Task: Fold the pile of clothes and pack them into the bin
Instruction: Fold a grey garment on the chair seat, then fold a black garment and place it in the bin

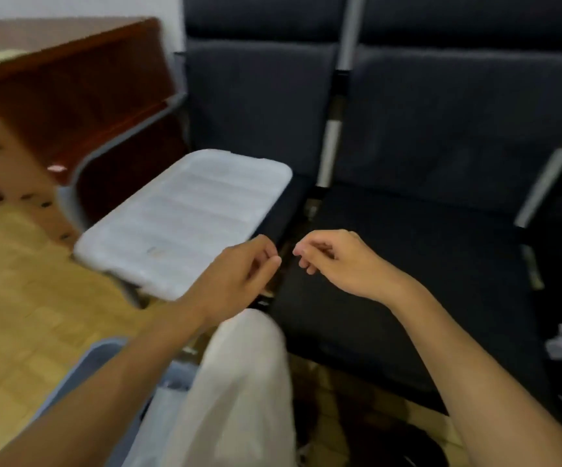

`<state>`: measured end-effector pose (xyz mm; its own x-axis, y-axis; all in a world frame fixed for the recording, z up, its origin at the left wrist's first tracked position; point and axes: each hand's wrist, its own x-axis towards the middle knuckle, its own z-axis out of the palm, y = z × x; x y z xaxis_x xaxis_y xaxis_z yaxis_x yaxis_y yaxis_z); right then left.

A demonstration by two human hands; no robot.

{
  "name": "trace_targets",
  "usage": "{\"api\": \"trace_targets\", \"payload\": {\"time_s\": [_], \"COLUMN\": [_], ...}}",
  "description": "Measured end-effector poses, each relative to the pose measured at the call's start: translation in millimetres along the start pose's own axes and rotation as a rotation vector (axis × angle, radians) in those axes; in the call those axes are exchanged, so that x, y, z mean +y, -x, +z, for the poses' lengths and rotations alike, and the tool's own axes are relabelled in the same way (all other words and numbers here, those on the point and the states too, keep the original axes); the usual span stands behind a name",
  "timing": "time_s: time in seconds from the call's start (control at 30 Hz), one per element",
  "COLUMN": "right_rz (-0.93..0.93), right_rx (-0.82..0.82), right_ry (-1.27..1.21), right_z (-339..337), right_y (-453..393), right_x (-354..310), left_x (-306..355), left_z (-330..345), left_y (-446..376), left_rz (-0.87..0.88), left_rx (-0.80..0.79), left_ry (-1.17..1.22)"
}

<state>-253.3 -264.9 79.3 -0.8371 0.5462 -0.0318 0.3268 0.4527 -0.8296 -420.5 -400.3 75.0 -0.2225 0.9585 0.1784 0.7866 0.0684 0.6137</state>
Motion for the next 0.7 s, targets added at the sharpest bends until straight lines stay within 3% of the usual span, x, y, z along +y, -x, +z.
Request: {"api": "trace_targets", "payload": {"time_s": [0.13,0.27,0.4,0.5,0.63,0.7], "right_rz": [0.119,0.318,0.602,0.840,1.151,1.176], "right_rx": [0.242,0.603,0.834,0.823,0.560,0.496], "right_ry": [-0.005,-0.043,0.129,0.197,0.154,0.097], "right_z": [-88,-160,-211,-222,-215,-214], "right_y": [81,173,259,313,352,360], "right_x": [73,156,214,247,270,271], "left_x": [87,179,247,274,297,300], "left_z": [90,202,291,342,398,416], "left_y": [-77,-126,-139,-140,-128,-120], "left_rz": [0.203,0.376,0.519,0.581,0.665,0.739], "left_rx": [-0.212,-0.398,-0.539,-0.637,-0.829,-0.765], "left_ry": [-0.007,0.035,0.011,0.013,-0.159,-0.250]}}
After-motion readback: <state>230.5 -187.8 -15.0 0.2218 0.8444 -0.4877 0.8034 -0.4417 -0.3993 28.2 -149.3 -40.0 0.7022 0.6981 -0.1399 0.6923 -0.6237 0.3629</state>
